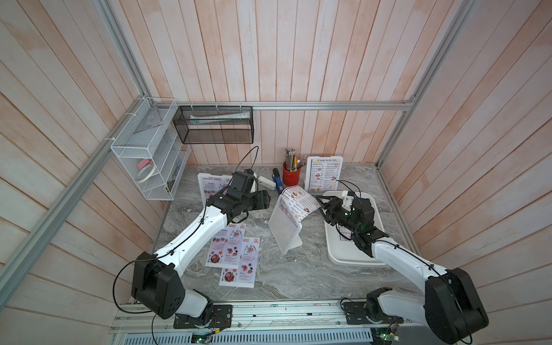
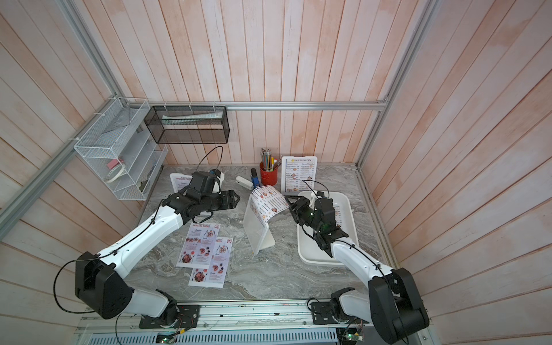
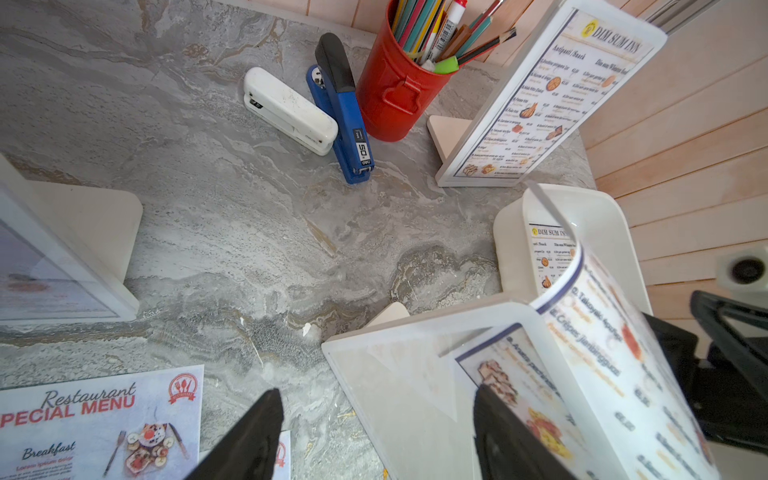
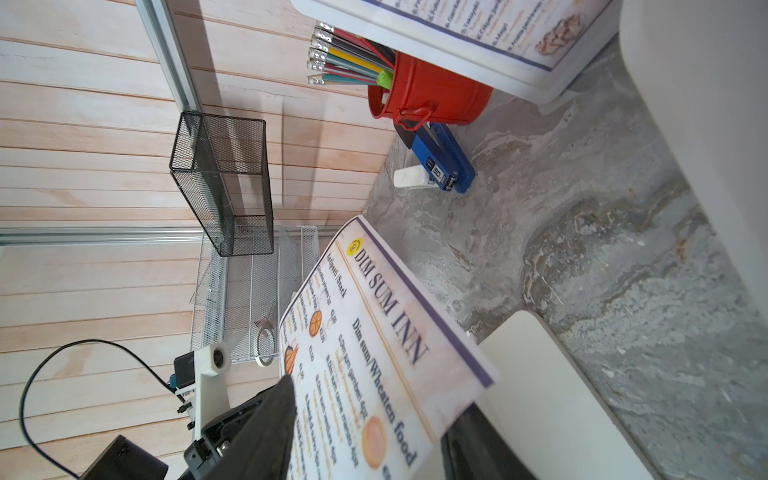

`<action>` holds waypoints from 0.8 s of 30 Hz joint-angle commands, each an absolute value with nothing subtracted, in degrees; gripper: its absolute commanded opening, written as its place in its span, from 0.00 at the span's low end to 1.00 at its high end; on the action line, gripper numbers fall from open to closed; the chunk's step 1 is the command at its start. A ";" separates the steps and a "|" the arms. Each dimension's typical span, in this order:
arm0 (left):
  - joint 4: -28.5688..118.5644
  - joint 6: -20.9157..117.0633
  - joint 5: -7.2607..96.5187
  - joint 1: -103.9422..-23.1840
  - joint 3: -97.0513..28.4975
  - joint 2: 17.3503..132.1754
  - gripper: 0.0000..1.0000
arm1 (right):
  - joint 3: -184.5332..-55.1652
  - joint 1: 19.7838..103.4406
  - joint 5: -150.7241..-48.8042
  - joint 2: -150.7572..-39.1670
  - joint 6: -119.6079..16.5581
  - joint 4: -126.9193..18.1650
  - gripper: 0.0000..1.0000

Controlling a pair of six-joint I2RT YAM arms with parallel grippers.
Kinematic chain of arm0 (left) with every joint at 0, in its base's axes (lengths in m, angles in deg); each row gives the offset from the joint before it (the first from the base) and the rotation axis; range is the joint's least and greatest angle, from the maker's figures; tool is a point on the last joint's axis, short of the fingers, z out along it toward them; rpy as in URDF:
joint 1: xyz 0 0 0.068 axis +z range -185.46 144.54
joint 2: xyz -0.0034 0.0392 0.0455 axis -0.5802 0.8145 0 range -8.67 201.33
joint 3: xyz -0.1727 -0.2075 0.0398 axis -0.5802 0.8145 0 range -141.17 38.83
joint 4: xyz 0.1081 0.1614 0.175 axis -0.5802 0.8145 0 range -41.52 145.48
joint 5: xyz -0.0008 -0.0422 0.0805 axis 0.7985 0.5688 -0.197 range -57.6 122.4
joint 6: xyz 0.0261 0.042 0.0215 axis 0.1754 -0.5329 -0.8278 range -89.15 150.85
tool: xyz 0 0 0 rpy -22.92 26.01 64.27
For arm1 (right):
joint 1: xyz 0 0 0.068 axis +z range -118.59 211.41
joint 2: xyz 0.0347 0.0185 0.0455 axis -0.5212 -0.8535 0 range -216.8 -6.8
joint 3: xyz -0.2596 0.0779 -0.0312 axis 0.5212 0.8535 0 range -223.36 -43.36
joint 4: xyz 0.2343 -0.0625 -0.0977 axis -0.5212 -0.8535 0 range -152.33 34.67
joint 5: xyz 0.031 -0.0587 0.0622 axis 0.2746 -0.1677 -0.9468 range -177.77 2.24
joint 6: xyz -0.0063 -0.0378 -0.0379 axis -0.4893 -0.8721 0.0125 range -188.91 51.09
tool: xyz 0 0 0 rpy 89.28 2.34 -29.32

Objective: Replace the menus in the menu holders
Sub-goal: Insert the menu into the menu holder.

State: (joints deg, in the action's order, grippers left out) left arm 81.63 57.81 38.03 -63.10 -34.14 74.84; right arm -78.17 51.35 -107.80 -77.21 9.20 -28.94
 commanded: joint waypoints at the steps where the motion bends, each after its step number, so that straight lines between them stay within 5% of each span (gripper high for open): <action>1: 82.05 56.79 37.30 -62.89 -35.79 74.28 0.75 | -80.42 50.53 -108.26 -78.16 6.24 -25.04 0.53; 15: 82.19 56.57 37.50 -62.88 -36.83 75.09 0.75 | -82.12 50.09 -107.97 -78.59 1.86 -21.45 0.21; 24: 82.37 56.45 37.59 -62.80 -37.31 75.07 0.75 | -81.34 50.93 -106.80 -77.05 -1.33 -18.60 0.13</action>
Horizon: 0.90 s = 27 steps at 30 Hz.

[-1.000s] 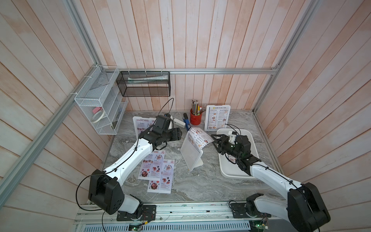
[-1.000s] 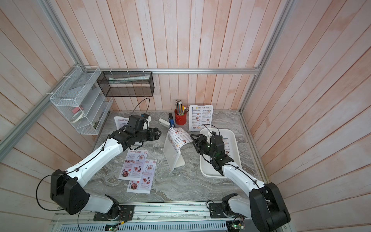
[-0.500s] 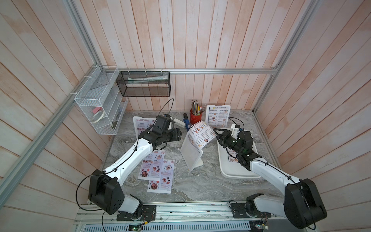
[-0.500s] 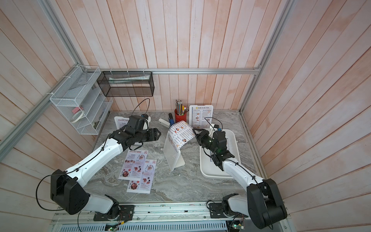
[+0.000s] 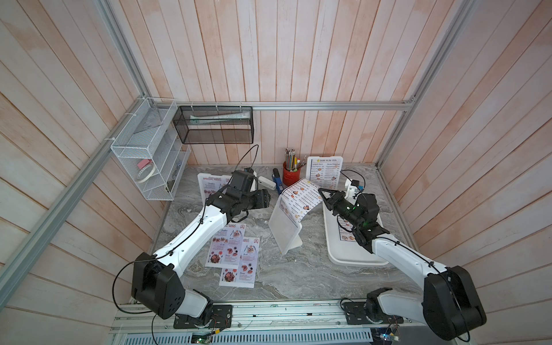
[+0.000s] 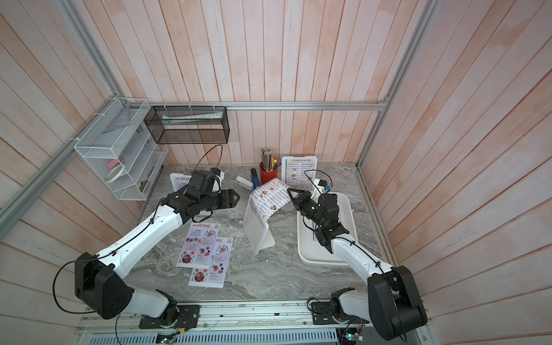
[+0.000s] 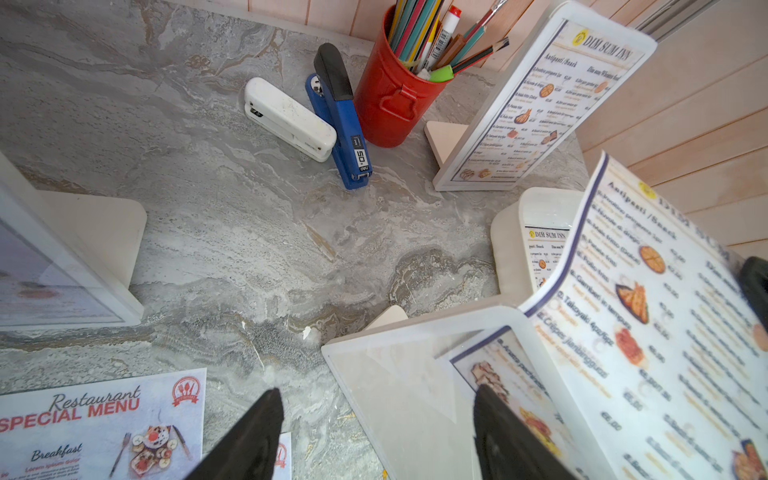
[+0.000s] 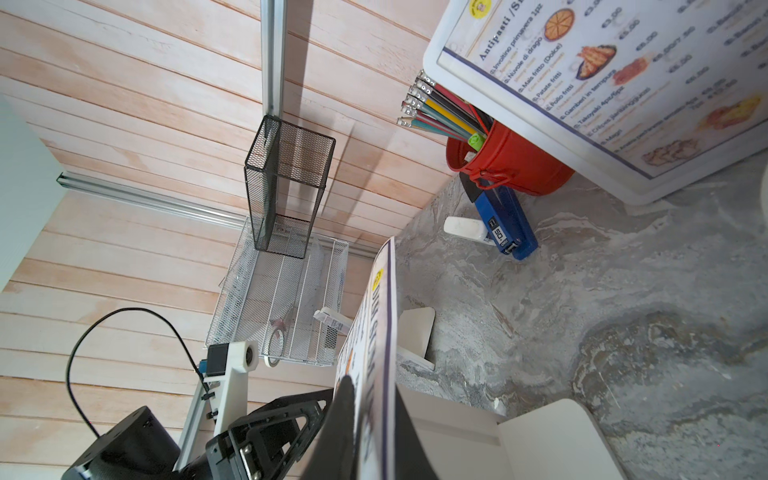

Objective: Replace the menus in the menu holders
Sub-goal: Insert the menu into the menu holder.

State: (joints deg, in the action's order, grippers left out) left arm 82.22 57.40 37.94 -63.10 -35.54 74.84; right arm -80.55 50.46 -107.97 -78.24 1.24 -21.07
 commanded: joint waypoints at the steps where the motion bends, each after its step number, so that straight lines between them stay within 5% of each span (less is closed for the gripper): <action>1: 82.32 56.52 37.65 -62.88 -37.29 75.06 0.75 | -81.33 51.14 -106.54 -76.79 -1.86 -18.11 0.12; 27: 81.79 57.31 37.42 -62.84 -35.10 72.99 0.75 | -82.22 62.58 -98.88 -72.47 -20.11 -16.70 0.08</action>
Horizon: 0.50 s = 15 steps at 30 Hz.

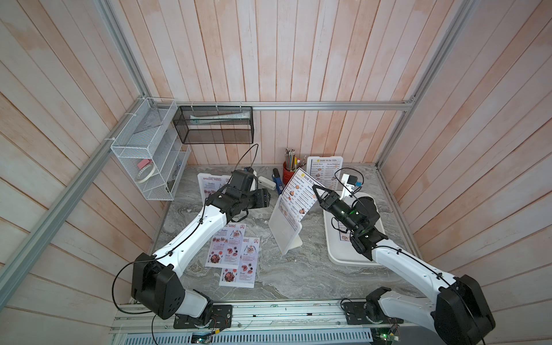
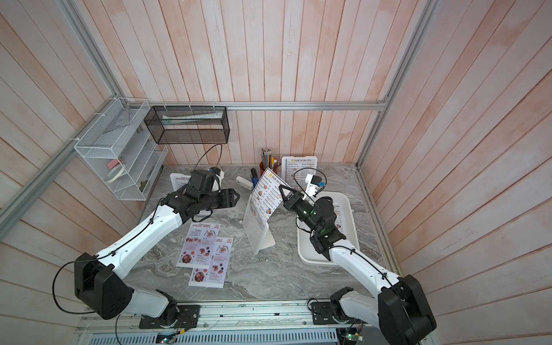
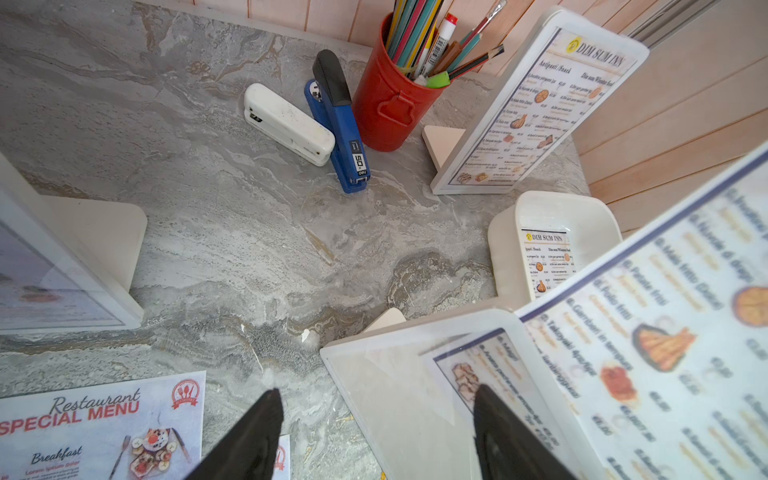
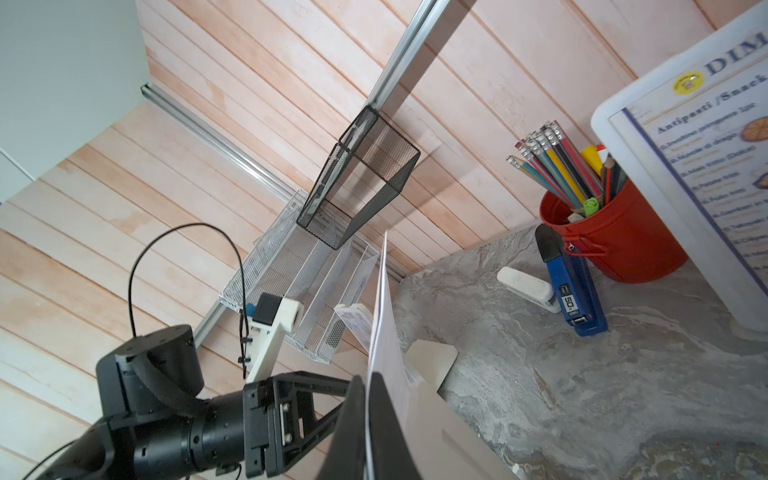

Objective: Replace the menus in the menu holders
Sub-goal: Insert the menu into the menu holder.

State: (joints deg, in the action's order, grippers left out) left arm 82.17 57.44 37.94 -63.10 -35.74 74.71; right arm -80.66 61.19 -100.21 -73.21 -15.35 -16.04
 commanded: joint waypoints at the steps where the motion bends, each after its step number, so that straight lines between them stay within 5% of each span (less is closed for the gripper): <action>1: 81.79 57.40 37.50 -62.81 -34.95 72.98 0.75 | -82.21 62.94 -98.52 -72.37 -20.42 -16.74 0.09; 15: 82.23 56.72 36.49 -62.82 -36.45 72.93 0.75 | -82.22 71.49 -93.33 -68.92 -24.14 -24.15 0.19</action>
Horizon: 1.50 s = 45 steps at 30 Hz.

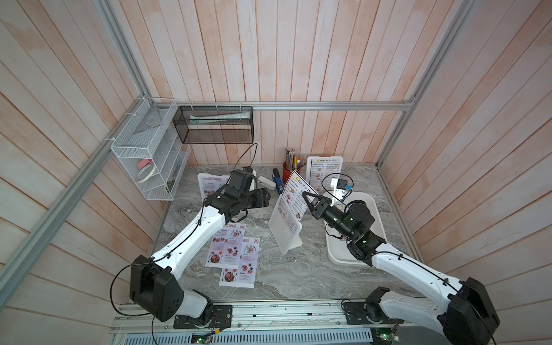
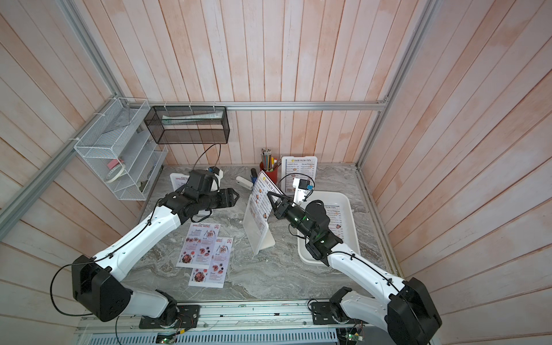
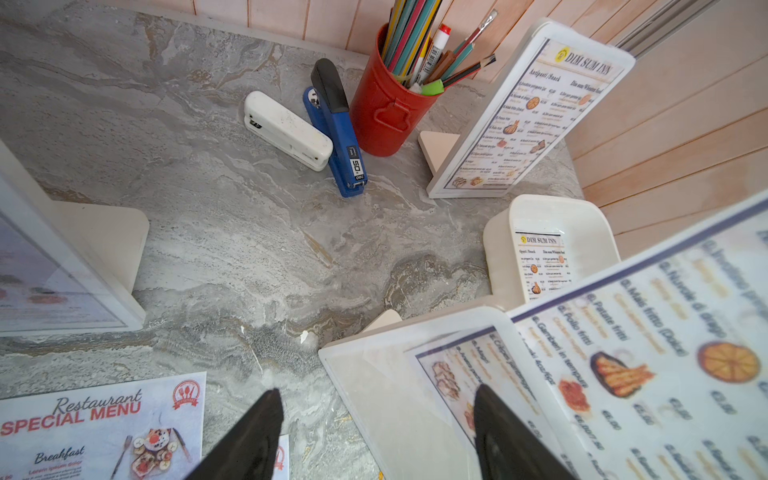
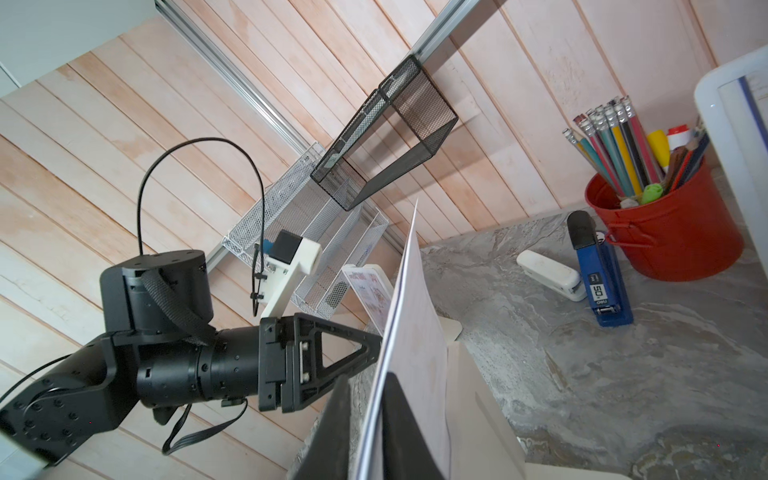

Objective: Replace the menus in the menu holders
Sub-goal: Insert the menu into the menu holder.

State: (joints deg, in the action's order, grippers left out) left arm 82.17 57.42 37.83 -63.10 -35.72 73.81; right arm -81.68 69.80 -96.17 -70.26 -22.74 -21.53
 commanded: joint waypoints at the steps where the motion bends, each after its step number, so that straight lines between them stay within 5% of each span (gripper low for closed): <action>1: 82.40 56.49 36.15 -62.74 -36.74 72.94 0.75 | -81.86 72.25 -92.45 -68.36 -24.02 -24.40 0.20; 16: 83.44 53.43 35.17 -64.15 -44.84 75.61 0.75 | -77.92 77.97 -83.94 -61.20 -21.88 -32.03 0.34; 30: 81.75 49.38 38.07 -71.32 -51.22 79.42 0.90 | -97.00 77.72 -80.74 -62.18 -38.01 -55.75 0.44; 31: 81.62 49.55 38.11 -71.61 -51.62 79.91 1.00 | -98.32 77.68 -80.00 -62.20 -38.60 -57.68 0.44; 45: 83.84 46.34 34.39 -75.76 -53.02 82.76 1.00 | -95.95 73.63 -80.39 -60.58 -33.94 -59.23 0.44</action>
State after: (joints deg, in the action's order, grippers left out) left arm 82.50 48.48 36.19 -75.30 -51.71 82.16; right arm -96.61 74.83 -79.95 -61.65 -35.46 -58.57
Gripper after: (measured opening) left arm 0.998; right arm 0.442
